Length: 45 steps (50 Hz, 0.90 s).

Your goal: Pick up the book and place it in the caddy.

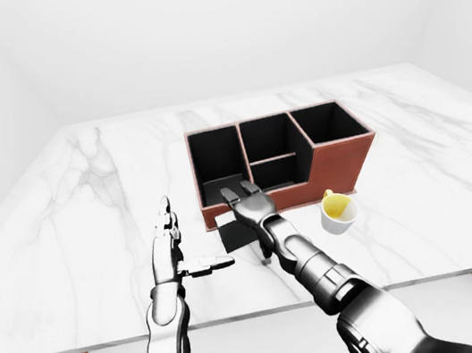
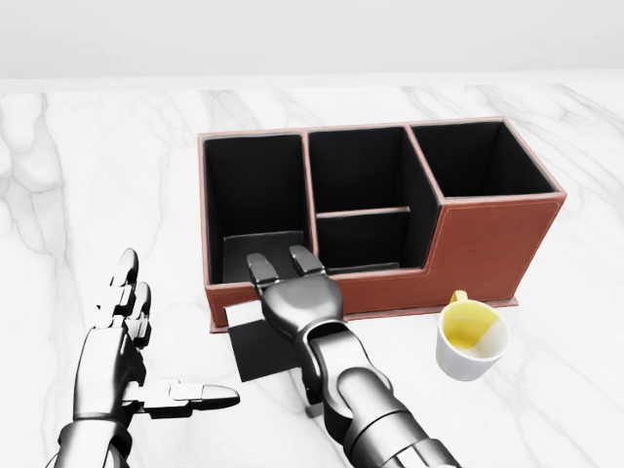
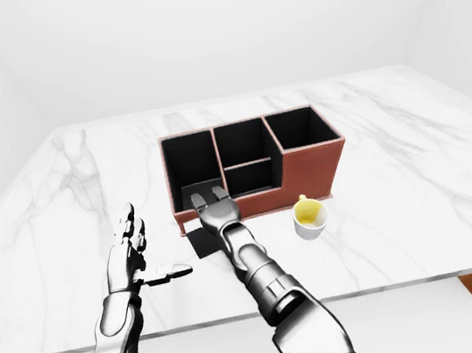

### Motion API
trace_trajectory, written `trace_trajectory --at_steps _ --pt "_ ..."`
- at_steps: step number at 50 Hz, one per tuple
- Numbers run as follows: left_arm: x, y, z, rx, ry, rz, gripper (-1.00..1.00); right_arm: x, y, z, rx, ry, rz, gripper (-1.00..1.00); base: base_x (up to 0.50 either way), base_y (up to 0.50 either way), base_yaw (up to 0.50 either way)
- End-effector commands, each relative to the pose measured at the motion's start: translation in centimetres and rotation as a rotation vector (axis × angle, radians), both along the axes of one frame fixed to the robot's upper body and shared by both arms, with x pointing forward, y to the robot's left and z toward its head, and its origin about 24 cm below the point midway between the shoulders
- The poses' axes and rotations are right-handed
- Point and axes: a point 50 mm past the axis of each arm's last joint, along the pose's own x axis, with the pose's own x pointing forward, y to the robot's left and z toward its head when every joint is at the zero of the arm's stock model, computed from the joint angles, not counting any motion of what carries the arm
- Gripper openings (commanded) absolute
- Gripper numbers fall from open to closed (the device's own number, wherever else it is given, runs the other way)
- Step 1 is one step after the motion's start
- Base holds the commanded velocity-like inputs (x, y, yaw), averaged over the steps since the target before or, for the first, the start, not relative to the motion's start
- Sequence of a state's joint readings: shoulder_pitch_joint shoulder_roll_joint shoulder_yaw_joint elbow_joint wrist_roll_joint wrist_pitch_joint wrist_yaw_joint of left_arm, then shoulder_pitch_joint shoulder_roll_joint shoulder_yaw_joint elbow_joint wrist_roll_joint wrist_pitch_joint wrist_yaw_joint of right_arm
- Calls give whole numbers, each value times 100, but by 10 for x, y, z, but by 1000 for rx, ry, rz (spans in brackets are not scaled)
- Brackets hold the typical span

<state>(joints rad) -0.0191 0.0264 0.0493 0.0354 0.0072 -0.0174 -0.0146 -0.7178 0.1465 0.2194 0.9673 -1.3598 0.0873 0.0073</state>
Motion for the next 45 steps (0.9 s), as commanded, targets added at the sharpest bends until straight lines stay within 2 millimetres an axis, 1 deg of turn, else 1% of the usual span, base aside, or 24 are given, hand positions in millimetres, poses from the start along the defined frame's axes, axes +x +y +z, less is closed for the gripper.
trace_trajectory --at_steps 1,10,11,12,13,14,15,33,40,41,43,44,45 --pt "0 0 -1 1 0 -2 100 -6 2 -6 -27 1 18 100 0 0 0" --pt "0 0 0 1 -1 -3 100 -9 5 -8 -41 -8 31 100 0 0 0" --pt "0 0 0 1 -1 -2 100 -9 5 -8 -44 -8 32 92 0 0 0" --pt "0 0 0 1 -2 -2 100 -10 5 -9 -50 -9 35 -11 0 0 0" --pt "0 0 0 1 -2 -2 100 -10 5 -9 -51 -9 35 -11 0 0 0" --pt "0 0 0 1 -2 -2 100 -10 5 -9 -53 -11 37 -75 0 0 0" --pt "0 0 -1 1 -1 -2 100 -10 6 -9 -52 -13 37 -100 0 0 0" --pt "1 0 -1 -1 -2 -3 100 -10 6 -8 -72 -21 45 -100 0 0 0" --pt "1 0 -1 -3 -3 -3 100 -7 6 -2 -58 -42 40 -100 0 0 0" --pt "0 0 0 -4 -5 -2 100 -5 6 12 -25 -103 36 -100 0 0 0" --pt "0 0 0 -4 -5 -2 100 -5 6 13 -24 -106 36 -100 0 0 0" --pt "0 0 0 -4 -4 -2 100 -13 8 33 -8 -137 51 -100 0 0 0" --pt "1 0 0 -3 -5 -3 100 -15 7 41 -1 -160 49 -100 0 0 0"
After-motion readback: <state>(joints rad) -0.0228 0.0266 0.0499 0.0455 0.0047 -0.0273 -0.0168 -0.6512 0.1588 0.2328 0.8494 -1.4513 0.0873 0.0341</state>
